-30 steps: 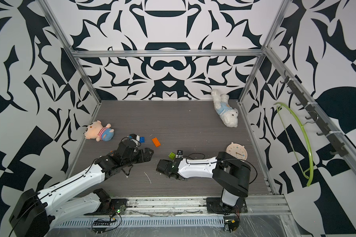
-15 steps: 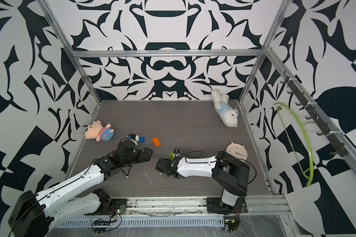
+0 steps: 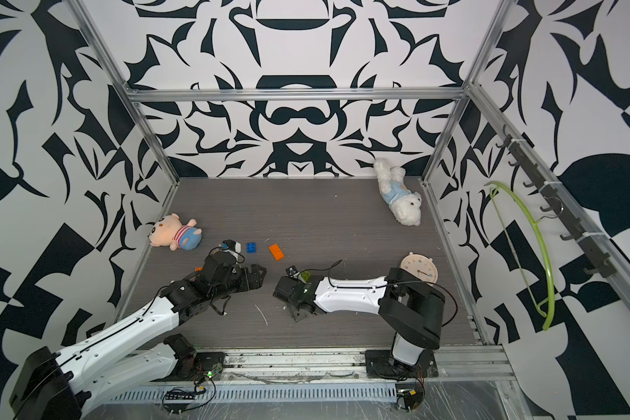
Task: Assemble the number 5 with lego
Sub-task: Adjust the lego brick at the center of the board.
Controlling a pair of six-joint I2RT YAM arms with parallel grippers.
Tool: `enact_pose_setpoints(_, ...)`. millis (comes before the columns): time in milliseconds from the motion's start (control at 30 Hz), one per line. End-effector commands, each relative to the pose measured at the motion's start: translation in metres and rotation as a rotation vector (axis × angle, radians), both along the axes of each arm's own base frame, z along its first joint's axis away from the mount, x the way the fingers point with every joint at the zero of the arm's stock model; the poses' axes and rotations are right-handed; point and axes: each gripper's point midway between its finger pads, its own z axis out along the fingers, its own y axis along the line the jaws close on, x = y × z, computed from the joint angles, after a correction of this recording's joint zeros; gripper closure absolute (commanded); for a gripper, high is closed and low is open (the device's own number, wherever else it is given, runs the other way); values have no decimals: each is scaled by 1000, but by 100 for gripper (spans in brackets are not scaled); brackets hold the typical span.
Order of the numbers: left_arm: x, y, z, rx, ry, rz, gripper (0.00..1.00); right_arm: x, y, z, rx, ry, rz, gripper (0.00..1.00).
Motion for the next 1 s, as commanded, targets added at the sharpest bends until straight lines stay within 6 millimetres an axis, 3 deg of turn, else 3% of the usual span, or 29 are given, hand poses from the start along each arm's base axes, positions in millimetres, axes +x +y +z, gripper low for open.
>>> enact_pose_setpoints(0,-5,10,-4,22,6,25,1,-5,4,-12,-16,64,129,29)
enact_pose_setpoints(100,-6,13,-1,25,0,31,1,-4,4,-17,-28,89,109,27)
enact_pose_setpoints(167,-6,13,0,24,-4,32,1,-3,4,-14,-30,89,83,21)
enact_pose_setpoints(267,-6,13,0,25,-4,31,1,3,-1,-3,-40,67,-18,6)
enact_pose_setpoints(367,-5,13,-1,26,0,30,1,13,-12,8,-64,20,-186,3)
enact_pose_setpoints(467,-4,11,-1,25,0,29,1,10,-14,8,-43,36,-335,3)
enact_pose_setpoints(567,-3,10,0,24,0,29,1,2,1,8,33,51,-398,5)
enact_pose_setpoints(667,-3,11,-2,29,0,30,1,2,2,4,58,53,-465,6)
enact_pose_setpoints(967,-5,11,-5,27,8,25,1,1,0,-9,43,58,-489,22)
